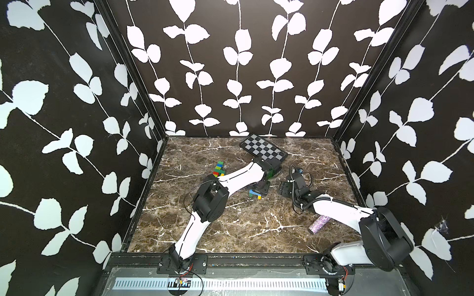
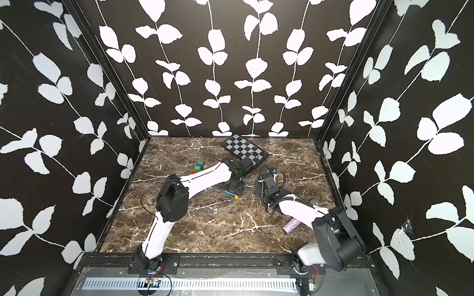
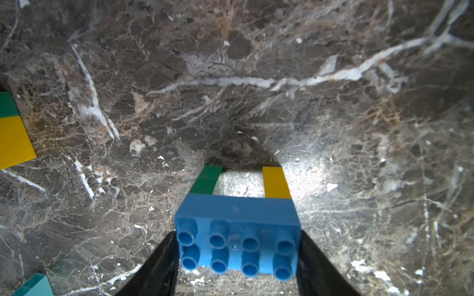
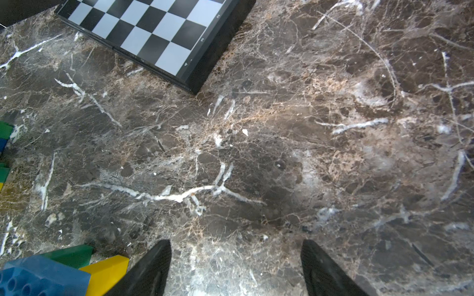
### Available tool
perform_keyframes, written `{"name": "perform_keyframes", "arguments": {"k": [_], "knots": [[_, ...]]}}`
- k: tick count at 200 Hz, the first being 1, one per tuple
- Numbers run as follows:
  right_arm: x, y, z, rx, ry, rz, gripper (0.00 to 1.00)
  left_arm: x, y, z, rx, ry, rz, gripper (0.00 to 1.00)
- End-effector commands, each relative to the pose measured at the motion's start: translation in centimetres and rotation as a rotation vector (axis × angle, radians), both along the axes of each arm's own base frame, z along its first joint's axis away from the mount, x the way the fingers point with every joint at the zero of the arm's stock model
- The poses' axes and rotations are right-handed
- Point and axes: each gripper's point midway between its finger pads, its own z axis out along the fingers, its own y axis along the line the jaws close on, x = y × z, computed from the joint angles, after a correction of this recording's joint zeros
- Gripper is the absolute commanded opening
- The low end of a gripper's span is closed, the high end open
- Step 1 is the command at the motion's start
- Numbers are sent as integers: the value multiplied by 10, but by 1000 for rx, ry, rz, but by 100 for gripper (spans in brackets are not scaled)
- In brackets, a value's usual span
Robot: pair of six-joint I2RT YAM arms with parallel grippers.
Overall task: Assemble the letter h with lego
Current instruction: Assemble the lego brick with the lego brick.
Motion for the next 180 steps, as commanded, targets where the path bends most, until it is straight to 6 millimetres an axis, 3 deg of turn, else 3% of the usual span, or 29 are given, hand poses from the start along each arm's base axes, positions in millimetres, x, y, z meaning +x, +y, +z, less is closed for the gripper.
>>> {"name": "perform_keyframes", "arguments": {"k": [1,47,89,130,180], "knots": [[6,0,10,27,-33,-19,79,-15,13,-42,82,116,3,38],[6,-1,11,27,-39,-24,81,-6,5,-19,17,48,29,55],[6,-1,11,28,-38,-23,82,-2,0,-6,-19,21,40,83],[6,-1,11,26,-38,-23,82,0,-4,4,-50,4,45,98],[6,-2,12,24,-41,-27,82,1,-4,16,-77,-22,51,98]]}}
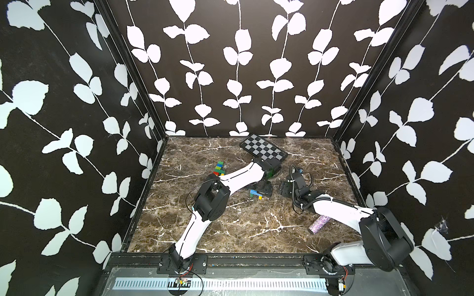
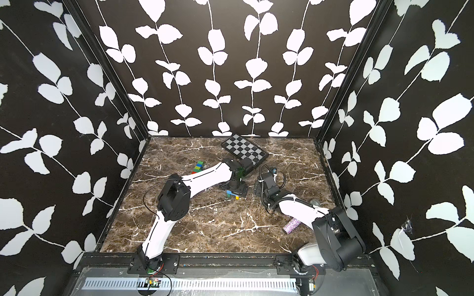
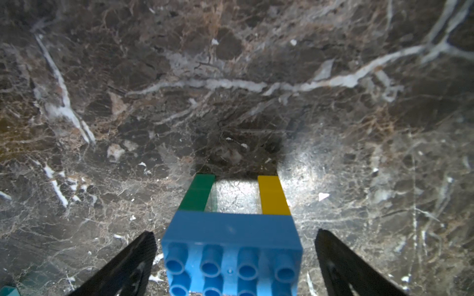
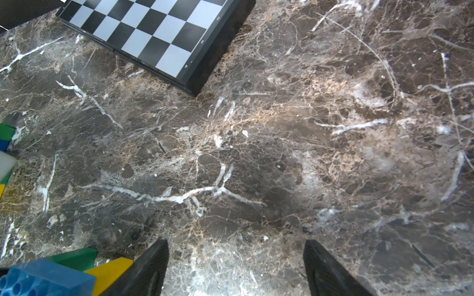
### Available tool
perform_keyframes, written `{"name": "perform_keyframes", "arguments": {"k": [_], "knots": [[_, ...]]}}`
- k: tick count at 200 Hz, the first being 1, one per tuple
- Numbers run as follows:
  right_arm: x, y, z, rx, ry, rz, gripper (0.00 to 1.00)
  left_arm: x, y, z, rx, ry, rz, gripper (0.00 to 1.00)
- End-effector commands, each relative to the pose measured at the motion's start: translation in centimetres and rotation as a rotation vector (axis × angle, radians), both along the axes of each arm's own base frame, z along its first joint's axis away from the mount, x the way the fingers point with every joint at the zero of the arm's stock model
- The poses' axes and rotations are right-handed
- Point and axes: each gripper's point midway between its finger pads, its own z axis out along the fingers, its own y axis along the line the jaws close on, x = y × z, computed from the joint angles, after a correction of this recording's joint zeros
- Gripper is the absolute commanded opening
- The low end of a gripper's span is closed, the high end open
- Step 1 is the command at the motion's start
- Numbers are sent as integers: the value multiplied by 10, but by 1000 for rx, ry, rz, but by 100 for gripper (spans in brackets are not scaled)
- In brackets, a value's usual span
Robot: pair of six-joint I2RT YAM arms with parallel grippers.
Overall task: Assemble the letter h with lego
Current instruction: Assemble the lego brick with the lego brick.
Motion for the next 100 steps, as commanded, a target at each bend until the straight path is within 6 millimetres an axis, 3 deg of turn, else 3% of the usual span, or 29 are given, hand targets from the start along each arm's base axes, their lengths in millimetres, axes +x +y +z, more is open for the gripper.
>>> {"name": "perform_keyframes", "arguments": {"k": [1,33,66,100], "knots": [[5,-2,12,20,-37,-24,82,2,4,23,-38,-35,16,98],[4,-5,13,15,-42,-33,84,8,15,46,-27,-104,38,99],[3,-12,18,10,-61,-56,86,7,24,81,-153,-239,53,99],[1,-16,23,13,-85,-69,87,-4,72,110,-167,-361,139,99]]}}
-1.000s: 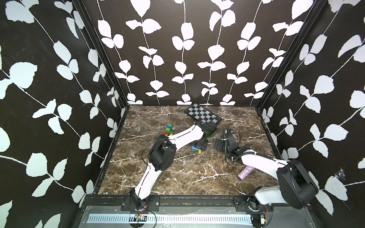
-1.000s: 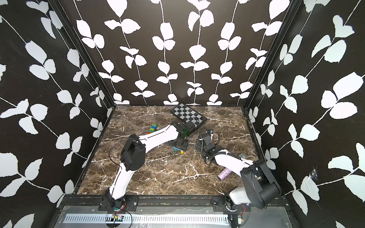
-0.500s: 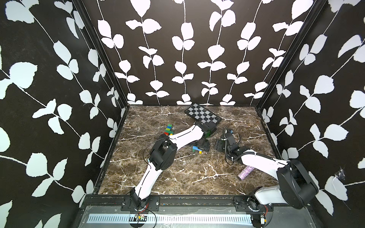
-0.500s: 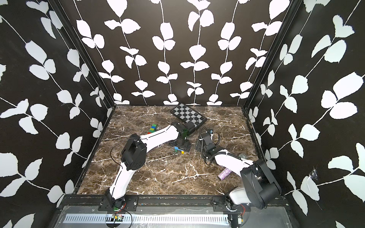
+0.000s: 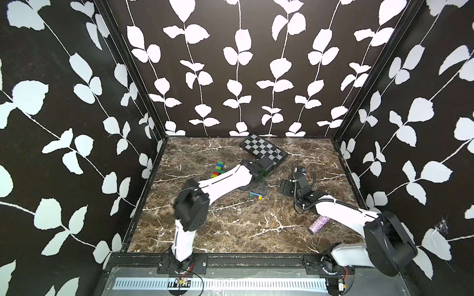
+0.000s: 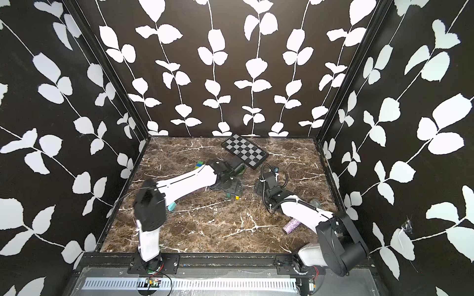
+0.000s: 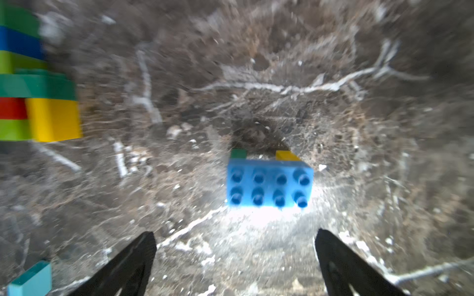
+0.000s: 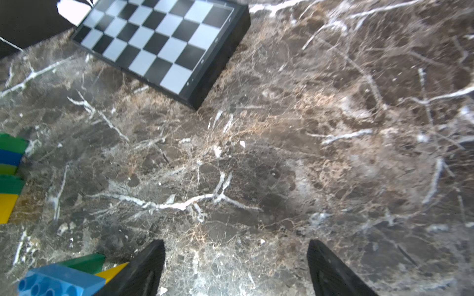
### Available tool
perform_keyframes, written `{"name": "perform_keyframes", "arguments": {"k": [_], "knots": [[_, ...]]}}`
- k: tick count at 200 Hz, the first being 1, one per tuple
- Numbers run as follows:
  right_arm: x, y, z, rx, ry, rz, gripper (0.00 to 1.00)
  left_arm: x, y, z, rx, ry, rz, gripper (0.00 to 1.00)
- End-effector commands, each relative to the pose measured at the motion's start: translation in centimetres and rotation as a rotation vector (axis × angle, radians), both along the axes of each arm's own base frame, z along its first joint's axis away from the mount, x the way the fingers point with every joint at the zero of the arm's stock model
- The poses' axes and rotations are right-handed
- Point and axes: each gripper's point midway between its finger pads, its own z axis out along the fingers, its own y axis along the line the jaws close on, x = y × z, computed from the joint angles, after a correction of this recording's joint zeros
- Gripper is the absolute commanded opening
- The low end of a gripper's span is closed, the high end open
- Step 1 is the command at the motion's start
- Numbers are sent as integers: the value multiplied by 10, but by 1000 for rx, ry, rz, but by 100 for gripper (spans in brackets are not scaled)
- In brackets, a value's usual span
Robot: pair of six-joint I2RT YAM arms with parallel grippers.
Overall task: Assemble the letter h with lego
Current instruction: Assemble the lego brick with the lego brick, then move the lego brick at the center of the board.
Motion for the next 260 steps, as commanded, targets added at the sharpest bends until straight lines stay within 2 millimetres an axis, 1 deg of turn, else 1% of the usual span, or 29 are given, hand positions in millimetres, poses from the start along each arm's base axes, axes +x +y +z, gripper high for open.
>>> {"name": "perform_keyframes", "arguments": {"k": [1,16,32,46,54,56,58,60,69,71,75,86,108,120,139,159,177,198,223,238,260], "knots": [[0,-9,7,5,-36,-41,87,4,30,32,-44,-128,93,99],[0,-7,8,11,-40,-30,87,-5,62,29,-29,-105,180,99],[0,-4,7,21,-39,-16,87,-18,105,22,4,-60,315,99],[0,-2,6,29,-37,-8,87,-28,138,19,4,-76,413,99],[0,0,5,31,-34,-2,87,-33,153,16,-12,-90,456,99],[0,0,5,31,-34,-2,87,-35,156,18,-27,-100,465,99],[0,0,5,33,-34,0,86,-36,161,14,-22,-95,478,99],[0,0,5,34,-34,1,86,-37,163,17,-42,-106,484,98],[0,1,5,35,-34,4,86,-43,172,12,-77,-115,505,97],[0,1,5,36,-34,3,86,-41,179,12,-86,-121,526,97],[0,1,4,37,-33,4,86,-43,185,11,-100,-124,538,96],[1,3,3,39,-29,10,86,-46,196,7,-129,-137,550,95],[1,6,2,47,-21,21,86,-52,213,1,-160,-166,523,95],[1,7,1,49,-18,25,86,-52,218,-2,-170,-192,499,94],[2,9,0,49,-13,29,86,-56,232,-15,-175,-181,519,91],[2,8,-1,49,-12,29,86,-54,239,-32,-203,-134,531,87],[2,9,-1,50,-11,31,86,-50,238,-46,-227,-82,523,85],[2,9,-2,46,-10,30,86,-45,238,-57,-186,-39,485,85],[2,8,-2,45,-10,30,86,-42,245,-67,-107,-2,487,85],[3,9,-2,44,-10,30,86,-42,252,-74,-62,8,508,84],[2,8,-3,40,-6,30,86,-40,263,-80,12,4,523,82]]}}
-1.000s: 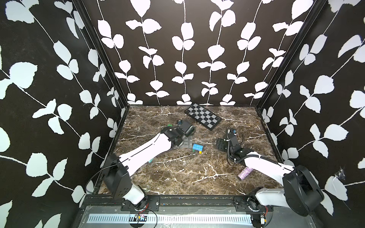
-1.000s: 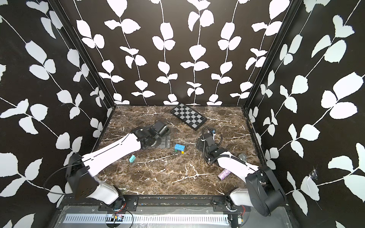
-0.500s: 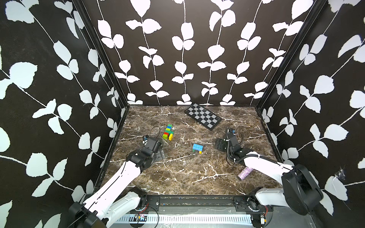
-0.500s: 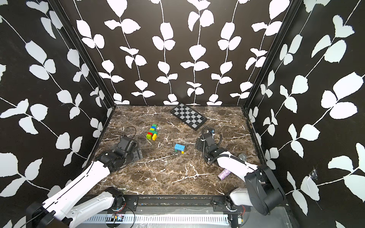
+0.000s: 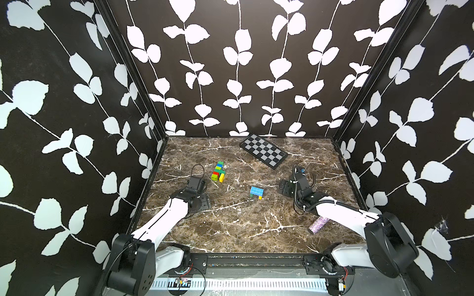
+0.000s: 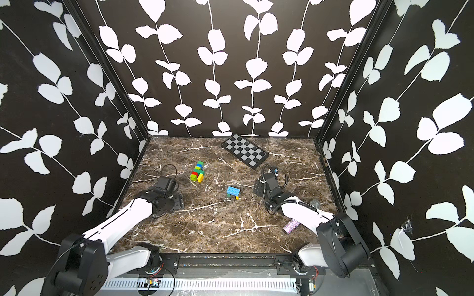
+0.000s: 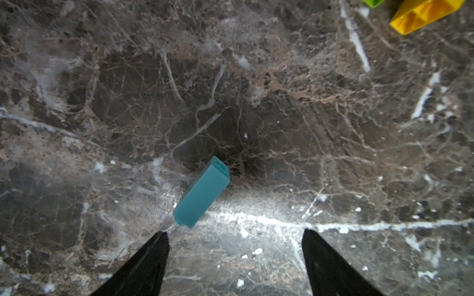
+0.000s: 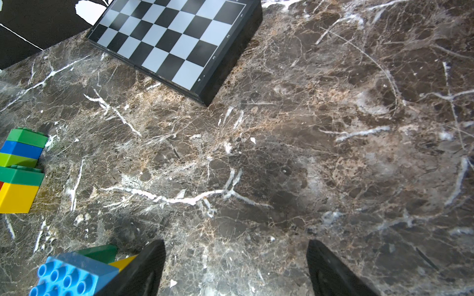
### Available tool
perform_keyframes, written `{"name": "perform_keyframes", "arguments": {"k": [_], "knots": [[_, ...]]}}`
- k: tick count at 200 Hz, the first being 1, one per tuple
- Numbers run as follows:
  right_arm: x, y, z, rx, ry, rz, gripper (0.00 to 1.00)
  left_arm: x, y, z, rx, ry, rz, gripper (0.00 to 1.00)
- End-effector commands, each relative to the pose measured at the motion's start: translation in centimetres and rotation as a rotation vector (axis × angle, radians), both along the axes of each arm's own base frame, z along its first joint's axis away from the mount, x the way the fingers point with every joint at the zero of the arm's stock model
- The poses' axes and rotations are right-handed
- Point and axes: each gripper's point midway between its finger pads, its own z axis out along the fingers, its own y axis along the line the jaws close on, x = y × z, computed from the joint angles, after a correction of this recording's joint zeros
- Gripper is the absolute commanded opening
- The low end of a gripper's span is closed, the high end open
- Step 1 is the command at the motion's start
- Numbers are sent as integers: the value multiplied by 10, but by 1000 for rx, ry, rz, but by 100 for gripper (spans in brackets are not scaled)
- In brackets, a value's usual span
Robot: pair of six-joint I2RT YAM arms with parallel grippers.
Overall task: Assemble the letter h with lego
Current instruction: Move the lego brick at the center of the board.
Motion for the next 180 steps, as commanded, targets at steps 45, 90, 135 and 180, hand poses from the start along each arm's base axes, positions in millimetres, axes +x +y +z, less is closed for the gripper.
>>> {"name": "perform_keyframes", "arguments": {"k": [45,90,135,180], "knots": [[5,1,-1,5,-4,-4,86,22,7,-5,81,-15,-11,79],[5,1,-2,2,-5,-5,86,28,0,-15,64,28,-28,70],[5,0,-1,0,-5,-5,86,30,-7,-25,43,76,-37,54],[5,1,-1,1,-4,-4,86,34,-13,-28,16,86,-48,33]]}}
